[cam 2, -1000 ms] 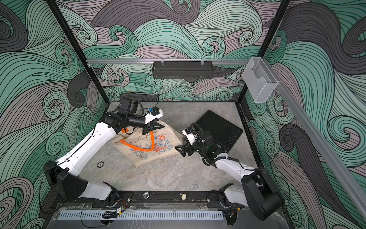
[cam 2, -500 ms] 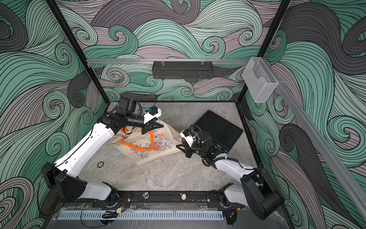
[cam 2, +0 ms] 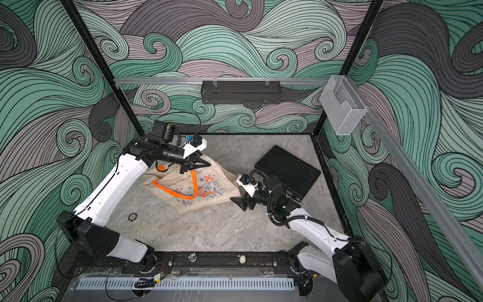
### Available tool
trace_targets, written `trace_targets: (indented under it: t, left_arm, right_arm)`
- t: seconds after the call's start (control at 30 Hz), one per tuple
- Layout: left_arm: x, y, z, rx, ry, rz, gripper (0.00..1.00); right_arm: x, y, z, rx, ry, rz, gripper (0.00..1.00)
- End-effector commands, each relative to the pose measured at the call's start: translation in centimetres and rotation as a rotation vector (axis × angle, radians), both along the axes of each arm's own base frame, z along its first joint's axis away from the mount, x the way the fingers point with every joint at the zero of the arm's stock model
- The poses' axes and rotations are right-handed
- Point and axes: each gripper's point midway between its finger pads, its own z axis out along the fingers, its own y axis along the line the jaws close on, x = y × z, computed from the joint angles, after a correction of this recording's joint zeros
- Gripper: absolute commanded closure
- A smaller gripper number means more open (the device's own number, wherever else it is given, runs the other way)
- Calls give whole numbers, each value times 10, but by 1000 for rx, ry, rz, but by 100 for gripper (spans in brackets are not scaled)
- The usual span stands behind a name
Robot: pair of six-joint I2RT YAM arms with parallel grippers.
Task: Put away the canvas bag
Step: Press the canvas bag at the center of the board.
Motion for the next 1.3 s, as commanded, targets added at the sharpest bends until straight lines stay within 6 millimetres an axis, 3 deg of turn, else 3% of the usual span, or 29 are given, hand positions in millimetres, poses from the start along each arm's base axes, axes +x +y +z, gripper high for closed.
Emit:
trace_targets:
  t: [0.0,0.1,0.27,0.43,0.77,0.97,1.1,1.2,1.23,1.27]
  left_arm:
    - [-10,5,18,-12,-23,-31,100]
    - [-12,5,16,-11,-9,-42,100]
    - [-13,4,16,-24,-8,-51,100]
    - [-16,4,14,-23,13,-67,100]
    - [-18,4,25,-58,-7,-76,100]
    - [-12,6,24,-66,-21,-51,100]
    - [-10,7,22,-61,-26,-43,100]
    - [-6,8,20,-55,-32,-30,100]
    - [-5,8,19,-54,-34,-26,100]
    - [-4,7,19,-57,-33,-24,100]
  right_arm:
    - [1,-6,23,18,-37,-25,8]
    - [7,-8,27,26,-50,-29,0]
    - [12,17,27,42,57,104,0]
    - [25,25,41,86,-3,111,0]
    - [28,37,9,69,103,179,2]
    - [23,43,-1,118,192,212,23]
    - [16,43,-6,125,211,232,45]
    - [14,43,-10,107,242,234,56]
    - [14,44,-12,104,247,235,67]
    - [14,45,-12,105,250,236,68]
